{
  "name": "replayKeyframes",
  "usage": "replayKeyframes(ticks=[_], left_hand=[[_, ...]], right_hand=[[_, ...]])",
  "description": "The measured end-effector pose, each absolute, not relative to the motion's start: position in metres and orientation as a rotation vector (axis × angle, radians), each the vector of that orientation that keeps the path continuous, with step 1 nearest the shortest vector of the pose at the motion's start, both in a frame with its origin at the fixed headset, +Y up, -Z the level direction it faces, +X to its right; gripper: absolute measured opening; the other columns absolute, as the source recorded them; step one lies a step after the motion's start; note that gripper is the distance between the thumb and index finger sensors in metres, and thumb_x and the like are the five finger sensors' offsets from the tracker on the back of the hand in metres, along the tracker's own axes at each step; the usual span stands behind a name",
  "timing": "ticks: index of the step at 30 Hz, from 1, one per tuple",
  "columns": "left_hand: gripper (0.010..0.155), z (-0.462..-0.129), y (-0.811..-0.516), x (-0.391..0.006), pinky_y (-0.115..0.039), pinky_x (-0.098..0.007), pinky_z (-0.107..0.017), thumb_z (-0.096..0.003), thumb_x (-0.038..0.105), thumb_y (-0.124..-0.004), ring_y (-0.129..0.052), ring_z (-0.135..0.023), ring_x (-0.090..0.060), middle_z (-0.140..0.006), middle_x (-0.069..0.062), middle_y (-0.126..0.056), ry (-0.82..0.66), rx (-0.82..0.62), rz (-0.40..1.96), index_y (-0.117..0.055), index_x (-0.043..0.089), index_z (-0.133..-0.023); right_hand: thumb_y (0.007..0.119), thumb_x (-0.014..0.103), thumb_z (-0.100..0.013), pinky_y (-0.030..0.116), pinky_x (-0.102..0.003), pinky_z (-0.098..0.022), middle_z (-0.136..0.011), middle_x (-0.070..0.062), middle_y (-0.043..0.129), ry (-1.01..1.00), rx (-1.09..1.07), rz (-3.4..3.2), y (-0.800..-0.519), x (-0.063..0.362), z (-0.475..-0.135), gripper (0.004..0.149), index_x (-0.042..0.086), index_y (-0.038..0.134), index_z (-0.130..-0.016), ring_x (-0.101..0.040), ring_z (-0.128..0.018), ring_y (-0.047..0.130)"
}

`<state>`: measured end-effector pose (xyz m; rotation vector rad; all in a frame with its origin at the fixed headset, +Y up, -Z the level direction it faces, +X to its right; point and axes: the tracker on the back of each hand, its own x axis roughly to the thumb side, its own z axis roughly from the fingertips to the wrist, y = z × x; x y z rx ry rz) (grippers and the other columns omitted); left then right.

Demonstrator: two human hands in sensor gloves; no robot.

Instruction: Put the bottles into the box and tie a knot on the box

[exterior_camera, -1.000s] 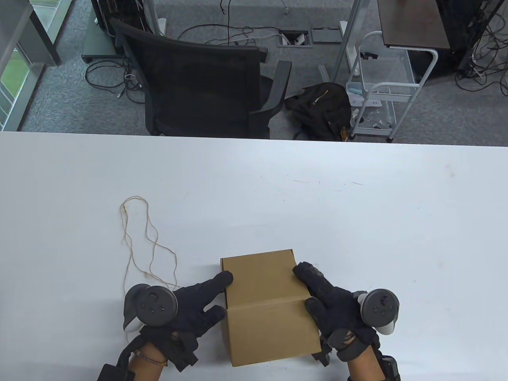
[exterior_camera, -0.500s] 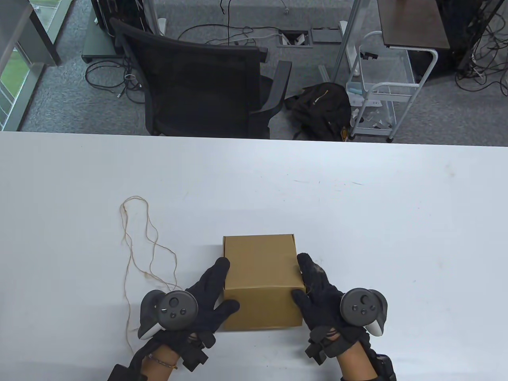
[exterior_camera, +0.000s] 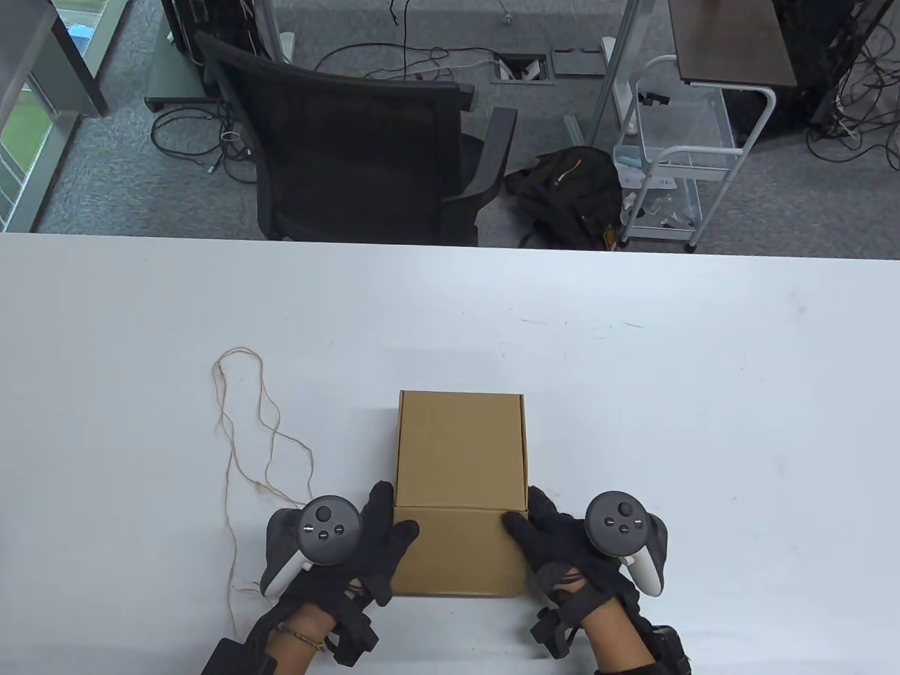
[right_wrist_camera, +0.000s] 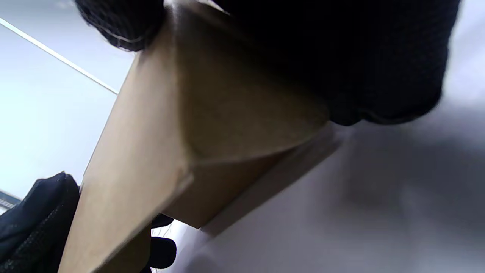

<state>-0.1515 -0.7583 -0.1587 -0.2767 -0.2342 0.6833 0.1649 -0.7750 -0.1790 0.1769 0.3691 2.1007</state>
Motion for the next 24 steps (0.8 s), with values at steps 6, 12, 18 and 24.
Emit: replayKeyframes(ticks=[6, 12, 18, 24], left_hand=[[0.091, -0.1574, -0.7553, -0.1515, -0.090, -0.056, -0.048, -0.0535, 0.059, -0.064, -0.107, -0.068, -0.049, -0.092, -0.045, -0.087, -0.194, -0.308, 0.704, -0.056, -0.016, -0.104], [0.089, -0.1542, -0.7530, -0.1492, -0.093, -0.053, -0.042, -0.0539, 0.059, -0.063, -0.112, -0.060, -0.045, -0.085, -0.042, -0.094, -0.173, -0.345, 0.692, -0.064, -0.017, -0.100], [0.087, -0.1546, -0.7536, -0.1505, -0.093, -0.053, -0.042, -0.0532, 0.061, -0.063, -0.112, -0.059, -0.044, -0.084, -0.039, -0.098, -0.157, -0.342, 0.648, -0.072, -0.013, -0.098], [0.087, -0.1566, -0.7572, -0.1547, -0.092, -0.054, -0.043, -0.0526, 0.063, -0.063, -0.112, -0.060, -0.045, -0.085, -0.037, -0.099, -0.140, -0.365, 0.670, -0.075, -0.010, -0.098]], right_hand=[[0.063, 0.049, -0.050, 0.092, -0.054, -0.029, -0.076, -0.048, 0.080, 0.390, 0.180, 2.120, -0.7731, 0.1630, -0.1786, 0.084, -0.025, 0.058, -0.090, -0.055, -0.050, 0.095], [0.061, 0.050, -0.050, 0.095, -0.049, -0.022, -0.069, -0.045, 0.087, 0.407, 0.149, 2.147, -0.7707, 0.1635, -0.1776, 0.083, -0.025, 0.065, -0.086, -0.050, -0.041, 0.101], [0.061, 0.050, -0.049, 0.095, -0.049, -0.021, -0.067, -0.044, 0.089, 0.386, 0.154, 2.169, -0.7699, 0.1635, -0.1766, 0.083, -0.025, 0.068, -0.084, -0.050, -0.040, 0.101], [0.061, 0.049, -0.049, 0.096, -0.047, -0.018, -0.064, -0.041, 0.093, 0.446, 0.155, 2.202, -0.7670, 0.1617, -0.1752, 0.081, -0.024, 0.071, -0.081, -0.048, -0.038, 0.103]])
